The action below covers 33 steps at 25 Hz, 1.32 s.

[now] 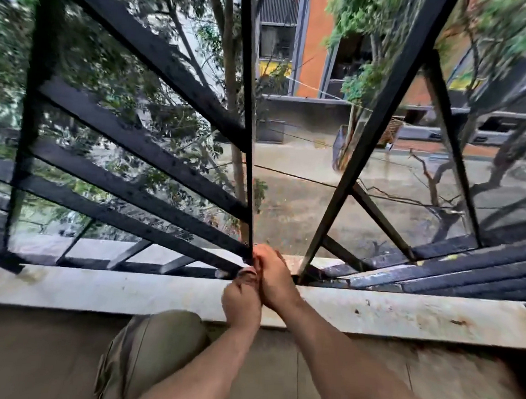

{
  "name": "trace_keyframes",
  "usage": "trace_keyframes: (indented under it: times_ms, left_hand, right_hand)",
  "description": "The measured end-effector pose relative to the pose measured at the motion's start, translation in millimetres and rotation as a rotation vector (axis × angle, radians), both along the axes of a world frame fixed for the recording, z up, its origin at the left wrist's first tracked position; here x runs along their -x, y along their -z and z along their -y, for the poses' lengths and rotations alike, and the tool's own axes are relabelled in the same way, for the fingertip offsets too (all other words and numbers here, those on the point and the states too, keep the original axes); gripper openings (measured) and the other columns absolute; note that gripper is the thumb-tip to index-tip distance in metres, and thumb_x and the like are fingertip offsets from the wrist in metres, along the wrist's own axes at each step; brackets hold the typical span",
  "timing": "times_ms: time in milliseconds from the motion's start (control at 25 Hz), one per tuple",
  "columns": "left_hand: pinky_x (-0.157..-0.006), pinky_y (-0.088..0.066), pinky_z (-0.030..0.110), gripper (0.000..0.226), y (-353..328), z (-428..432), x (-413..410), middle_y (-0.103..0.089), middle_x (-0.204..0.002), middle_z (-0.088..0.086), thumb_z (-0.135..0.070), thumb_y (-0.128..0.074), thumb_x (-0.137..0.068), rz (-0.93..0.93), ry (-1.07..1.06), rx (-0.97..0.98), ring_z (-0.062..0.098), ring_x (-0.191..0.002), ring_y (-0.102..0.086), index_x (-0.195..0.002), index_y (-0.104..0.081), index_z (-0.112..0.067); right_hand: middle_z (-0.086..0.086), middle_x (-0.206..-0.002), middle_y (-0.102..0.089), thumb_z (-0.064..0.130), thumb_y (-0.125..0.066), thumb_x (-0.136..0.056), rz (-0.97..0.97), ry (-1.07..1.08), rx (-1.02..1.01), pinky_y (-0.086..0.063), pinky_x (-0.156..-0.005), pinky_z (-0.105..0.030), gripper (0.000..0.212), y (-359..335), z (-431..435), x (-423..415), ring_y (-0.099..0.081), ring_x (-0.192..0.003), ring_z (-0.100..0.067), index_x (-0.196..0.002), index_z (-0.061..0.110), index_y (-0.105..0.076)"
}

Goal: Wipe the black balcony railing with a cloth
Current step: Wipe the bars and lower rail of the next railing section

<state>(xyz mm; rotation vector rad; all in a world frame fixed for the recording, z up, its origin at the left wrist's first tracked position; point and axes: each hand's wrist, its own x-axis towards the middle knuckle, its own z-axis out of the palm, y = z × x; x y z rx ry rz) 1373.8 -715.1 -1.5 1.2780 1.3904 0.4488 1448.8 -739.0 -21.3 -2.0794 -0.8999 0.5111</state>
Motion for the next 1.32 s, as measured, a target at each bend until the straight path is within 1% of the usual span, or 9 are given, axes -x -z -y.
trace_keyframes:
  times_ms: [160,280,440,720,800,880,1040,1200,1320]
  left_hand:
    - [-0.092,-0.049,0.04,0.048,32,-7,5,-0.069,-0.115,0.026,-0.039,-0.047,-0.097,-0.371,0.158,0.146,0.042,-0.11,-0.063,-0.111,-0.071,-0.001]
    - [-0.084,-0.057,0.038,0.053,51,-8,2,-0.075,-0.091,0.014,-0.054,-0.045,-0.076,-0.325,0.219,0.11,0.036,-0.089,-0.07,-0.089,-0.073,-0.011]
    - [-0.079,-0.057,0.044,0.04,44,-15,1,-0.074,-0.081,0.009,-0.046,-0.047,-0.078,-0.174,0.187,0.05,0.035,-0.081,-0.068,-0.079,-0.071,-0.014]
    - [-0.077,-0.047,0.037,0.027,37,-8,-2,-0.072,-0.094,0.016,-0.028,-0.057,-0.094,-0.139,0.189,-0.02,0.036,-0.094,-0.064,-0.093,-0.072,-0.006]
    - [-0.072,-0.043,0.036,0.022,38,-4,-2,-0.071,-0.091,0.013,-0.024,-0.057,-0.097,-0.135,0.265,-0.085,0.033,-0.09,-0.063,-0.087,-0.069,-0.009]
    - [-0.071,-0.041,0.035,0.022,38,-6,-2,-0.07,-0.089,0.009,-0.027,-0.054,-0.099,-0.14,0.324,-0.125,0.03,-0.089,-0.062,-0.086,-0.066,-0.014]
    - [-0.078,-0.047,0.034,0.023,38,-4,7,-0.07,-0.094,-0.005,-0.033,-0.05,-0.102,-0.087,0.437,-0.151,0.023,-0.096,-0.065,-0.095,-0.067,-0.019]
    - [-0.102,-0.044,0.028,0.04,13,18,-27,-0.064,-0.123,-0.007,-0.044,-0.048,-0.104,0.165,0.556,-0.12,0.011,-0.117,-0.057,-0.131,-0.062,-0.019]
    - [-0.068,-0.052,0.028,0.045,-26,25,-76,-0.07,-0.081,0.003,-0.056,-0.049,-0.093,0.343,0.441,0.337,0.021,-0.077,-0.063,-0.098,-0.066,-0.015]
  right_hand:
    - [-0.01,-0.123,-0.056,0.038,-0.039,-0.099,0.389,-0.276,0.438,-0.047,-0.076,-0.036,0.035,25,7,-13,-0.059,-0.106,-0.035,-0.126,0.02,-0.054]
    - [-0.017,-0.124,-0.053,0.026,-0.067,-0.09,0.249,-0.177,0.652,-0.042,-0.074,-0.024,0.044,34,22,-15,-0.052,-0.107,-0.027,-0.126,0.002,-0.059]
    - [-0.003,-0.088,-0.063,0.027,-0.049,-0.083,-0.059,0.151,0.554,-0.053,-0.076,-0.04,0.018,35,-6,-11,-0.064,-0.081,-0.03,-0.089,0.023,-0.065]
    - [-0.006,-0.097,-0.065,0.016,-0.034,-0.098,0.294,0.01,0.463,-0.057,-0.063,-0.029,0.034,33,4,-20,-0.067,-0.082,-0.026,-0.109,0.018,-0.066]
    - [0.019,-0.07,-0.054,0.035,-0.035,-0.102,0.067,0.007,0.451,-0.037,-0.054,-0.003,0.037,29,21,-18,-0.06,-0.069,0.005,-0.087,0.036,-0.068]
    - [0.018,-0.044,-0.031,0.062,-0.056,-0.082,0.393,-0.063,0.492,-0.016,-0.04,-0.005,0.037,16,35,-24,-0.046,-0.043,0.009,-0.052,0.04,-0.056]
    - [-0.003,-0.085,-0.065,0.031,-0.088,-0.06,0.918,-0.332,0.426,-0.044,-0.073,-0.039,0.03,11,115,-19,-0.06,-0.074,-0.026,-0.079,0.02,-0.068]
    - [-0.01,-0.111,-0.062,0.027,-0.064,-0.073,0.74,0.294,0.348,-0.047,-0.08,-0.044,0.043,-5,166,-30,-0.057,-0.103,-0.036,-0.112,0.012,-0.068]
    - [-0.014,-0.121,-0.062,0.019,-0.058,-0.071,0.449,0.409,0.262,-0.054,-0.085,-0.046,0.052,0,126,-3,-0.056,-0.116,-0.037,-0.123,0.013,-0.06]
